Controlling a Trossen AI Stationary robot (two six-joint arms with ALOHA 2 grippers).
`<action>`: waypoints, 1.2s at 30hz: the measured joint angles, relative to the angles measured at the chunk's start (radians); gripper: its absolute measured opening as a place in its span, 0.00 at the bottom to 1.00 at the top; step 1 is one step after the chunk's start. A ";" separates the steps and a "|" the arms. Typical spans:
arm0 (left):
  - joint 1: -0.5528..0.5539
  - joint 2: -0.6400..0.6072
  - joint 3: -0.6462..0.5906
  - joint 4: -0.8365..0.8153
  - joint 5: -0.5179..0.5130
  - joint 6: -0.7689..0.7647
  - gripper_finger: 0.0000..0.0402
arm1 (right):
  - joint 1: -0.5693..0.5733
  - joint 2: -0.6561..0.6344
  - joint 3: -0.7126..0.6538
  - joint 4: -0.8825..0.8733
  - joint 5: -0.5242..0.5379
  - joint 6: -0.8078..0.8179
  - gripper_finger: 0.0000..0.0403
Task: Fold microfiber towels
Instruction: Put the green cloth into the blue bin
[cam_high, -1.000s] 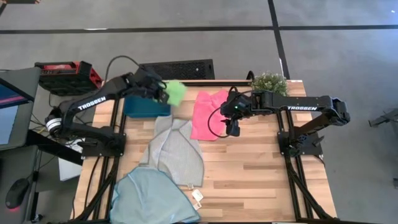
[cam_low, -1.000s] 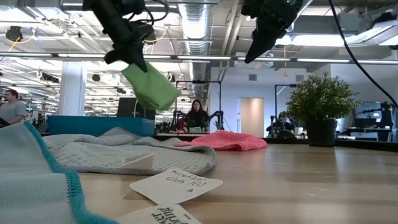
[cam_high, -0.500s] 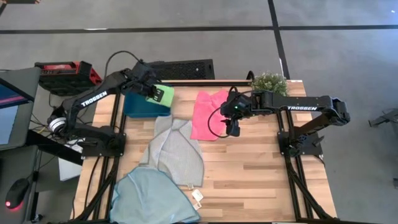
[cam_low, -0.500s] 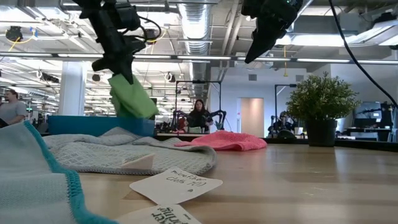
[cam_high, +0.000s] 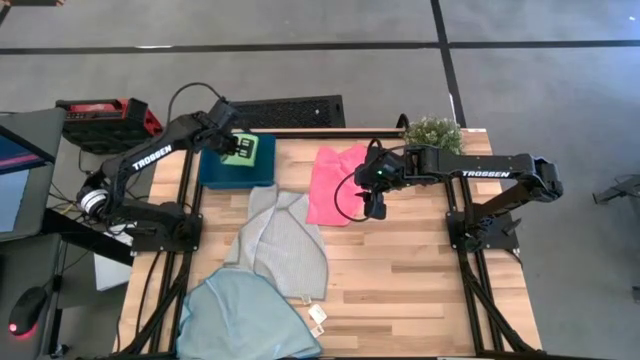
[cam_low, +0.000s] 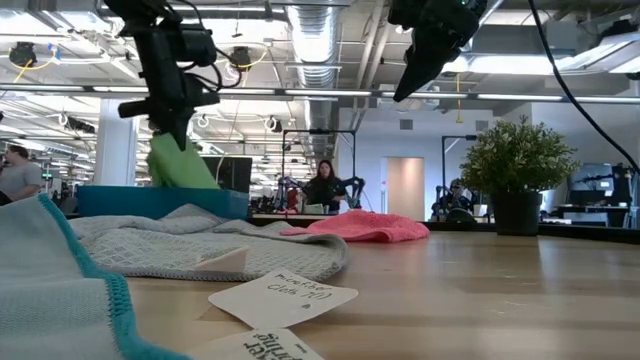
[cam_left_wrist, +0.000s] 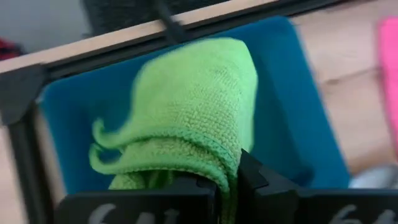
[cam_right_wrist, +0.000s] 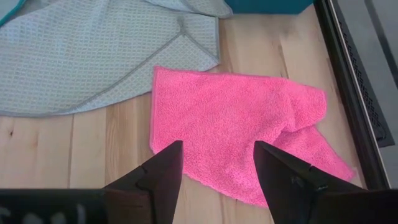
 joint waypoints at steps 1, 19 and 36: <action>0.003 0.000 0.000 -0.014 -0.018 -0.011 0.00 | 0.000 0.000 0.000 0.000 0.000 0.000 0.55; 0.008 0.030 0.001 0.054 0.021 0.065 0.00 | 0.000 0.000 0.000 0.000 0.000 0.000 0.55; -0.164 0.136 0.000 0.117 -0.387 -0.590 0.00 | 0.000 0.000 0.000 -0.017 0.000 0.000 0.55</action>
